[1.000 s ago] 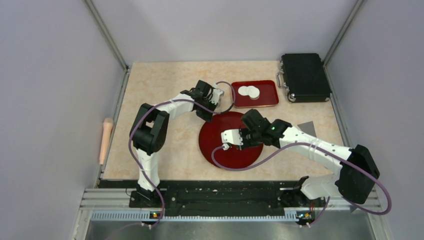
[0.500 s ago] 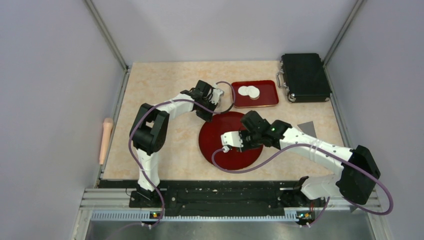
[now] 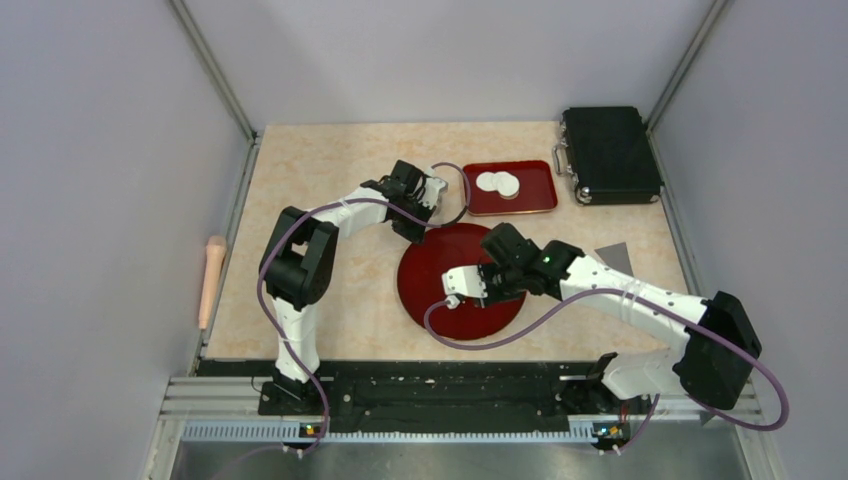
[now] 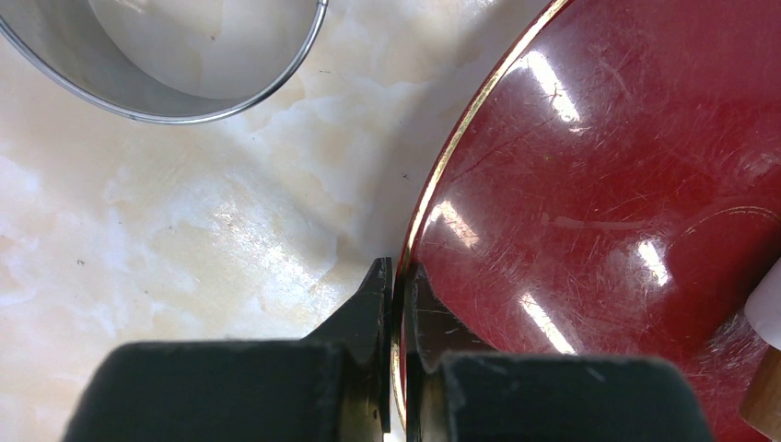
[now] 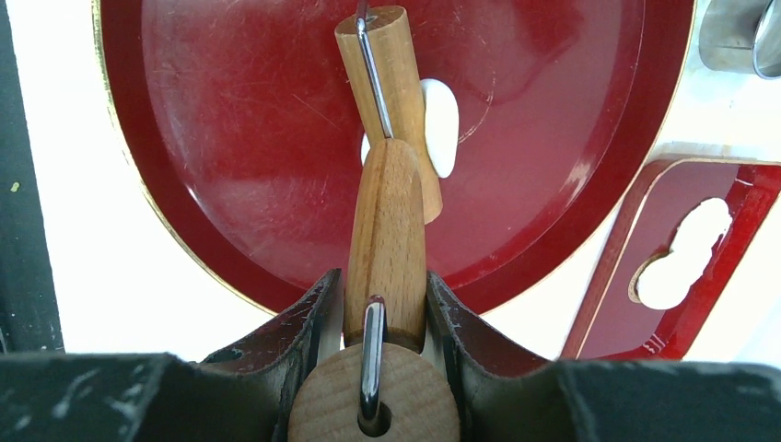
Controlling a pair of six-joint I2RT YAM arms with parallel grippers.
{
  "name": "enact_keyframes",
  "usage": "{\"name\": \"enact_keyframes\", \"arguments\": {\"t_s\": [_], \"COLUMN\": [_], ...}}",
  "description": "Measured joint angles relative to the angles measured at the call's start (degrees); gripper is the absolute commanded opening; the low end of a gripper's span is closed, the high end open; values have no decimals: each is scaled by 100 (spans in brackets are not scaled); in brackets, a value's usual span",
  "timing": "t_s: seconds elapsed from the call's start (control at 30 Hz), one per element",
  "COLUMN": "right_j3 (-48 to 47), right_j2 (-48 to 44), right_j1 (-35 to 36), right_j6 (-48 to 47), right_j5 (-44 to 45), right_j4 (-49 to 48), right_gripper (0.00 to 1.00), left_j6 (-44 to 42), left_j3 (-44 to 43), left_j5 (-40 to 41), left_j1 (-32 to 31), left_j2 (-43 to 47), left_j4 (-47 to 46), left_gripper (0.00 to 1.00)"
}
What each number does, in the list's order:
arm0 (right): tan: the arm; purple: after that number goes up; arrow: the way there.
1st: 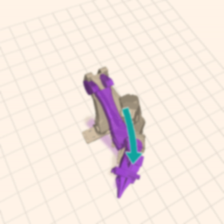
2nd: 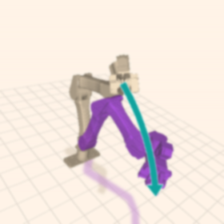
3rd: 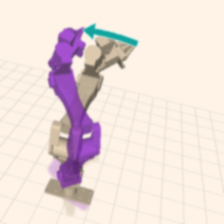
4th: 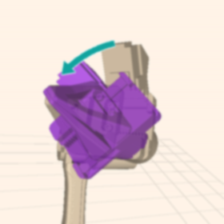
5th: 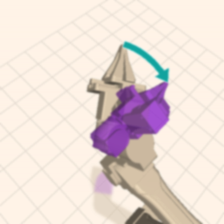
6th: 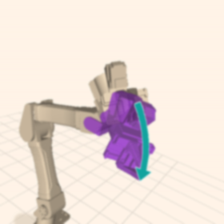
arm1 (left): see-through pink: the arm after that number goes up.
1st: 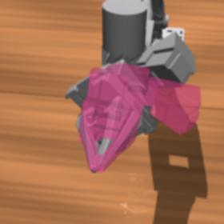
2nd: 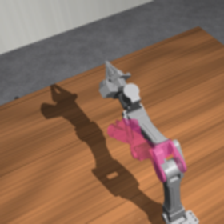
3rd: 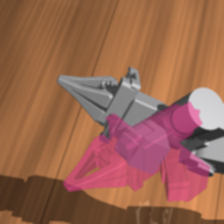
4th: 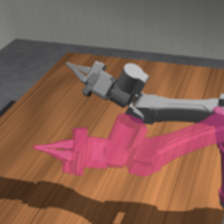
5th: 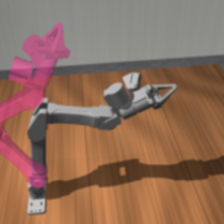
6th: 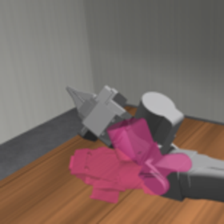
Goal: Roll out the dumpling wrappers from the dough
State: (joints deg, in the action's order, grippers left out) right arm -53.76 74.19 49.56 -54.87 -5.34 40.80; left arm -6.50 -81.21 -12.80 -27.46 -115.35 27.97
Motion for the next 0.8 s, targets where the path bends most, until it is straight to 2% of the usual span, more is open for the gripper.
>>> {"name": "enact_keyframes", "arguments": {"t_s": [0.8], "right_j3": [-42], "right_j2": [-33], "right_j1": [96], "right_j6": [-4], "right_j5": [-170], "right_j4": [297], "right_gripper": [0], "left_j6": [20], "left_j3": [0], "left_j5": [-2], "left_j1": [0], "left_j2": [0], "left_j4": [0], "left_gripper": [0]}}
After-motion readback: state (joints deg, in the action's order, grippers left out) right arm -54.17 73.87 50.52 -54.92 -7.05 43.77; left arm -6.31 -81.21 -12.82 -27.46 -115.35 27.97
